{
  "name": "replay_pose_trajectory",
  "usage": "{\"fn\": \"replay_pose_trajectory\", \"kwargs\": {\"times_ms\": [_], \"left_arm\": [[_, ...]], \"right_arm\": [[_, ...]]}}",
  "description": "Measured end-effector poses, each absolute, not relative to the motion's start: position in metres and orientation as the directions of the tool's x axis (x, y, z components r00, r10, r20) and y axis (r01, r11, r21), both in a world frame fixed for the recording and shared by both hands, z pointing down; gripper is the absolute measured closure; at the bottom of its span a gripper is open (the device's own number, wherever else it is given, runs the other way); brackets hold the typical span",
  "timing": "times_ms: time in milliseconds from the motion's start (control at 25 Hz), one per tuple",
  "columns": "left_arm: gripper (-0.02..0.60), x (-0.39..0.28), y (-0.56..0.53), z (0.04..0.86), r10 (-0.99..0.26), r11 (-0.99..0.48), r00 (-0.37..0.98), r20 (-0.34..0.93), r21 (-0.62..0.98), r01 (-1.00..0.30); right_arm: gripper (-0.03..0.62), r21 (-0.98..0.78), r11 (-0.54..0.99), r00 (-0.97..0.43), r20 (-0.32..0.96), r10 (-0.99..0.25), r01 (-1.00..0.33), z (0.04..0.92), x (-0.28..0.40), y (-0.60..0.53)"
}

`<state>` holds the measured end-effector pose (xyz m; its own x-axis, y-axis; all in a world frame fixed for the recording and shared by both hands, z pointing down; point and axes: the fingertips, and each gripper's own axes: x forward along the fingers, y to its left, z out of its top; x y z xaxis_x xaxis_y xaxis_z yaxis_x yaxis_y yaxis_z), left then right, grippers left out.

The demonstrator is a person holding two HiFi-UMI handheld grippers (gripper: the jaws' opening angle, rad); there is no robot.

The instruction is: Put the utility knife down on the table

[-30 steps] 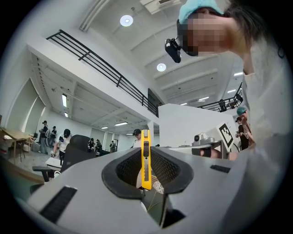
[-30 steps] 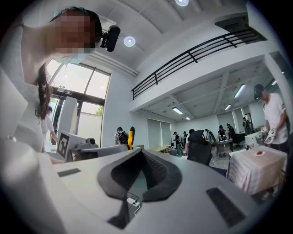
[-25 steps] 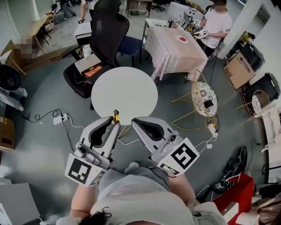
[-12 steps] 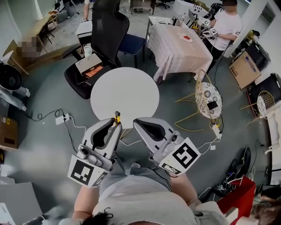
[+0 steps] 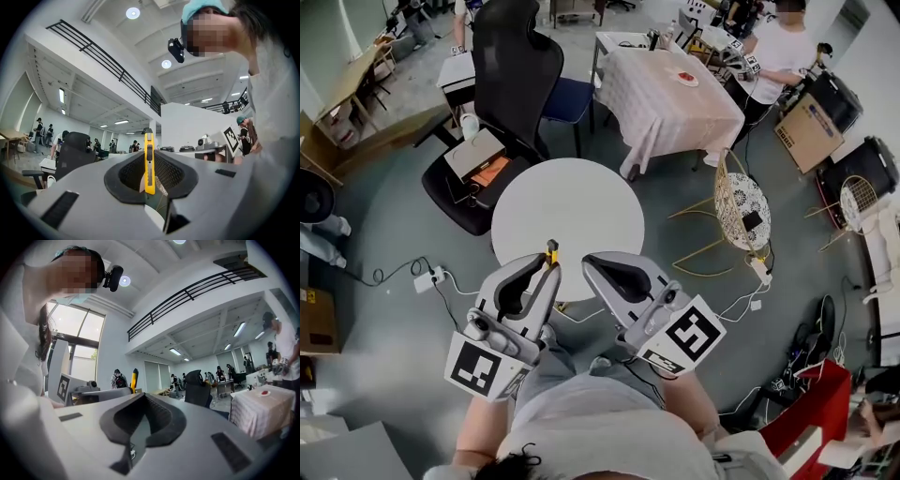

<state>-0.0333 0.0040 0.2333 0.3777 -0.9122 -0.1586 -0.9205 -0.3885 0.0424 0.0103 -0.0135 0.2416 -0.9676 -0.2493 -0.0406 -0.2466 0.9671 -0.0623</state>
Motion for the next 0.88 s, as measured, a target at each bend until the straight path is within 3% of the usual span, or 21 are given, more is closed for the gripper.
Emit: {"fn": "replay_pose_trajectory", "kwargs": {"times_ms": [440,880], "left_arm": [[0.515,-0.102,-0.057,0.243,-0.834,-0.542,0.531,-0.149,0.043,-0.839],[0.515,-0.116,-0.100,0.280,-0.771,-0.637,0.635,-0.060,0.069,-0.767]], "right_arm": [[0.586,-0.076,0.911,-0.912,-0.025,-0.409,-0.406,0.250,-0.057,-0.070],[0.586,-0.093,0.848,-0.852,0.005,-0.524,-0.522,0.268,-0.070,-0.103]]}}
